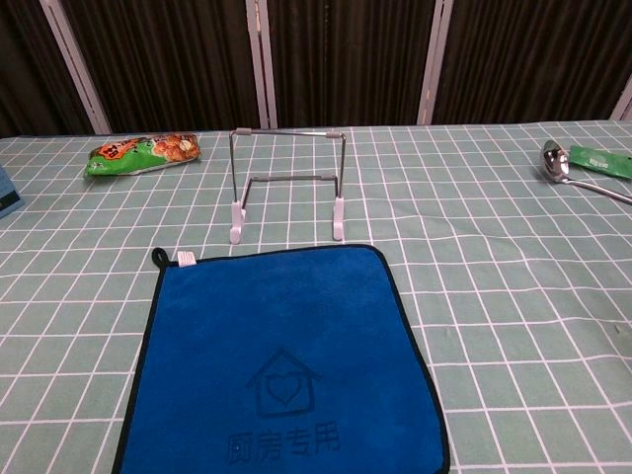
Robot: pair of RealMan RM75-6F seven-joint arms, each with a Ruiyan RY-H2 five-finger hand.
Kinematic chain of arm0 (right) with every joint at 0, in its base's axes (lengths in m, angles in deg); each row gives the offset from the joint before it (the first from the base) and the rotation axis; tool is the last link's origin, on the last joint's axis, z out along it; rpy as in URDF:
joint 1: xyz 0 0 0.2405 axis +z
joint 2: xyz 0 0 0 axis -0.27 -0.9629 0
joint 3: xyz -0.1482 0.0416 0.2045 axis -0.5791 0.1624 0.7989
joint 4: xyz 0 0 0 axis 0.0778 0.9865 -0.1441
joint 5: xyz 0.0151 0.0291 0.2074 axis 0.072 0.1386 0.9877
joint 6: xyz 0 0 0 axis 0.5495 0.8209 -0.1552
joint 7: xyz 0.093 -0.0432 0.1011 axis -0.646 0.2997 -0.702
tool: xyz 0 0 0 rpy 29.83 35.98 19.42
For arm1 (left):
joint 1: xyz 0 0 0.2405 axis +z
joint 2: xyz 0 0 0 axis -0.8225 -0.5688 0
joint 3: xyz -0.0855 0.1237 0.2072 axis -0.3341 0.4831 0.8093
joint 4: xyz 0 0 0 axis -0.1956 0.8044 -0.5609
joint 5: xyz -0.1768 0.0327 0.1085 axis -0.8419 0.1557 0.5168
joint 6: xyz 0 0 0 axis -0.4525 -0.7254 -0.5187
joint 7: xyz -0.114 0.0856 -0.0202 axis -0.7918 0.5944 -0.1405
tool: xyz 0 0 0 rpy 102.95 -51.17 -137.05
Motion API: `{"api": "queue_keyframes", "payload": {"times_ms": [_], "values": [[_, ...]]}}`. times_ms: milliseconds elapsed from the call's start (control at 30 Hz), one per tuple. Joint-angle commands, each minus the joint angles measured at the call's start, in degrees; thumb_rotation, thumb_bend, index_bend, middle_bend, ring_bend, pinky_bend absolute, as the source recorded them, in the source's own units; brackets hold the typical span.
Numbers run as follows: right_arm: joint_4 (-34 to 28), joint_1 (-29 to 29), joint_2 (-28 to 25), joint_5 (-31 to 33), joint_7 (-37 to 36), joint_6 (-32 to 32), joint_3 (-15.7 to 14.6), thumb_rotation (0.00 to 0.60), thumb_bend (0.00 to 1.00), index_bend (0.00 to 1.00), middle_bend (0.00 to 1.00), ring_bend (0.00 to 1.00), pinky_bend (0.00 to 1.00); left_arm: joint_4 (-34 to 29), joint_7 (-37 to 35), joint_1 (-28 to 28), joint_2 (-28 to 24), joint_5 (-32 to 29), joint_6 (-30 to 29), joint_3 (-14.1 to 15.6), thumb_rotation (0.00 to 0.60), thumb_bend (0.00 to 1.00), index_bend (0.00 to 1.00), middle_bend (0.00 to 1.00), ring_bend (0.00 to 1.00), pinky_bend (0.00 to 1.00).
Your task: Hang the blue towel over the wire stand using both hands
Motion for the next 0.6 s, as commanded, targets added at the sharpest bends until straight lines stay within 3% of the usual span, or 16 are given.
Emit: {"api": "queue_keyframes", "payload": {"times_ms": [33,333,467,600], "values": [[0.09,0.08,0.06,-0.11,0.05,-0.2,-0.11,0.6,0.0,0.0,0.0,0.0,0.0,0.04,0.09,0.01,0.04,-0.01,0.01,0.0,0.6,0.0,0.0,0.0,0.0,0.0],[0.4,4.48,0.25,-0.05,-1.43,-5.86,1.19,0.6,0.0,0.0,0.0,0.0,0.0,0.36,0.79,-0.21,0.61,-1.13,0.8,-0.32,0.6,0.0,0.0,0.0,0.0,0.0],[1.86,11.19,1.1,-1.12,-2.81,-14.25,2.57,0.6,0.0,0.0,0.0,0.0,0.0,0.43,1.79,-0.9,1.24,-3.33,2.34,-1.13,0.6,0.0,0.0,0.0,0.0,0.0],[4.15,19.8,2.27,-4.48,-8.6,-22.53,3.51,0.6,0.0,0.0,0.0,0.0,0.0,0.71,2.97,-1.55,2.19,-5.18,3.56,-1.93,0.6,0.0,0.0,0.0,0.0,0.0]]}}
